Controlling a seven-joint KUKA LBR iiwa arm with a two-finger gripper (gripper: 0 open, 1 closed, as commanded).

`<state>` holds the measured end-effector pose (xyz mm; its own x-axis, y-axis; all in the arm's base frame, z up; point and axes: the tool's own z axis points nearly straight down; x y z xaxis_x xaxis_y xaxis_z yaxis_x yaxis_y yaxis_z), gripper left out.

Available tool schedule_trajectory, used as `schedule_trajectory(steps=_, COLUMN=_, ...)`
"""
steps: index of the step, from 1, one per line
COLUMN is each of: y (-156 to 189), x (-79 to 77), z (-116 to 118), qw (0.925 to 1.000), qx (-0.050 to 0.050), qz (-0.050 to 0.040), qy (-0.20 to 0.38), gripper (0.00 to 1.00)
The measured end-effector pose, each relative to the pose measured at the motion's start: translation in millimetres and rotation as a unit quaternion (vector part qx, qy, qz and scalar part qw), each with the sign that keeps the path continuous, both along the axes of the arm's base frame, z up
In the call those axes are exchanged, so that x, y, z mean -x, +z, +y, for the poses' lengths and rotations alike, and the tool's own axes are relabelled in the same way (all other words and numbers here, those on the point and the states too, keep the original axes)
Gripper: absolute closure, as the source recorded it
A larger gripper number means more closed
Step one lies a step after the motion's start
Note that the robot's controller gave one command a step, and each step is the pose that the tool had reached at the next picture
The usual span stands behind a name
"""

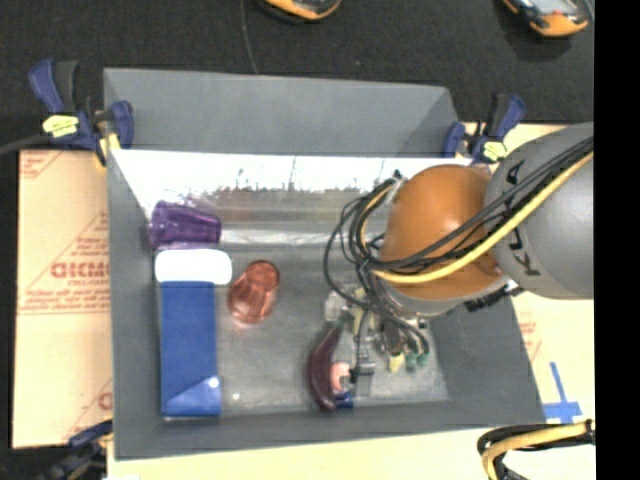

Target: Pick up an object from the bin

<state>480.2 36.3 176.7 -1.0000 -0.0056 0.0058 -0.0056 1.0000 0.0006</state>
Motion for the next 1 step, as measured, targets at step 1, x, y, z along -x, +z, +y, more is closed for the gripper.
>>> schedule_trajectory(steps=1, y=3.3, x=-1.9, z=-0.1, qw=1.0000, qx=0.000, qz=-0.0039, qy=-0.001, gripper=0.00)
